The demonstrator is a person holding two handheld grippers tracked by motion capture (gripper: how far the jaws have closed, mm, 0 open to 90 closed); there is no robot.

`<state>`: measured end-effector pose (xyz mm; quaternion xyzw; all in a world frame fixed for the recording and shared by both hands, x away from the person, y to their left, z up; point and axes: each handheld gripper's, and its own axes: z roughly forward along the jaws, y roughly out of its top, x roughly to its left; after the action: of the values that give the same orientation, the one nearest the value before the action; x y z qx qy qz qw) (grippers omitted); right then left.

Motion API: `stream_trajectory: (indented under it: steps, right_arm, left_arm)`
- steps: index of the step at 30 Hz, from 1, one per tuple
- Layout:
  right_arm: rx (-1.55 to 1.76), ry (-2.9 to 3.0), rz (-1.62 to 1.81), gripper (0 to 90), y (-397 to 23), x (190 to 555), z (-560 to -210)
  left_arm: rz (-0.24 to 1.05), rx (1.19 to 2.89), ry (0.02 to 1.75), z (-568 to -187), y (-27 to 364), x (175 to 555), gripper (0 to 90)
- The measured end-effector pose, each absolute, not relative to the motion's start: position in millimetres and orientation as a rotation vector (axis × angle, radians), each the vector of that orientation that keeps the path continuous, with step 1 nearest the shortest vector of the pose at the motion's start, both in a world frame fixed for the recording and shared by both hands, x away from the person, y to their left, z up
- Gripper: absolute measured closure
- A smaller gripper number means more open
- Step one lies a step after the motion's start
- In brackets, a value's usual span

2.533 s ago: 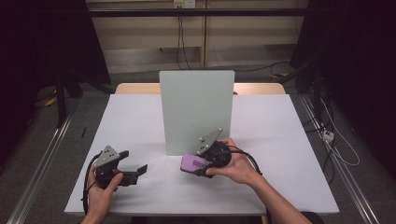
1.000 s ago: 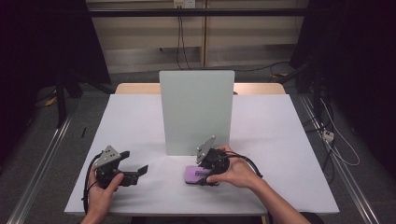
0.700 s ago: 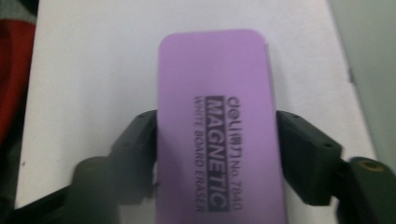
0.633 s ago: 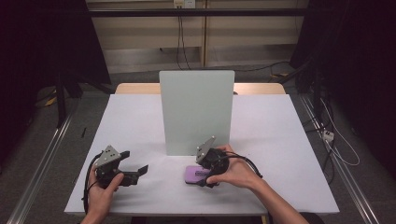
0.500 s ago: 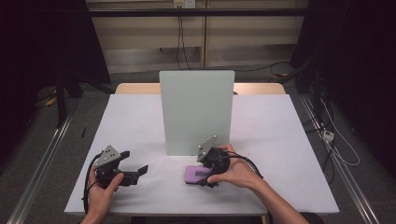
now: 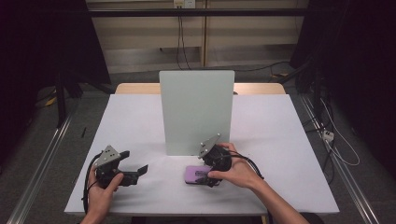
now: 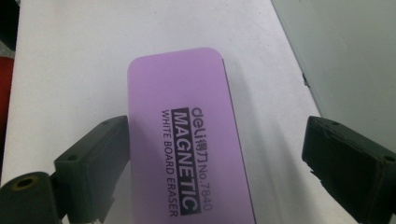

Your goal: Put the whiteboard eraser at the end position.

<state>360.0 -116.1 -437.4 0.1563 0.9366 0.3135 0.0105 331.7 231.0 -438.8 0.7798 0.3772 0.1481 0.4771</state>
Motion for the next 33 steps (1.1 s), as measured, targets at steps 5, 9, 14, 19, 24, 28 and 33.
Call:
stream_trajectory:
  steps: [5, 9, 14, 19, 24, 28, 33]
  right_arm:
    - [0.5, 2.914, 1.008, 8.0, -118, 359, -434]
    - [0.522, 2.898, 1.032, 8.5, -121, 359, -433]
    - [0.551, 2.856, 1.075, 9.6, -124, 357, -429]
    - [0.587, 2.812, 1.115, 9.8, -127, 357, -428]
    - [0.622, 2.768, 1.163, 9.7, -130, 354, -428]
    - [0.678, 2.713, 1.202, 9.7, -135, 353, -427]
    - [0.751, 2.637, 1.23, 9.8, -143, 351, -424]
  left_arm:
    - [0.361, 1.905, 0.92, -439, 231, 332, 5.8]
    - [0.367, 1.915, 0.912, -438, 232, 332, 5.8]
    - [0.364, 1.914, 0.916, -438, 232, 332, 5.7]
    - [0.368, 1.917, 0.913, -438, 232, 332, 5.7]
    - [0.368, 1.916, 0.917, -438, 232, 332, 5.6]
    - [0.366, 1.916, 0.92, -438, 233, 332, 5.5]
    - [0.369, 1.917, 0.922, -438, 233, 332, 5.5]
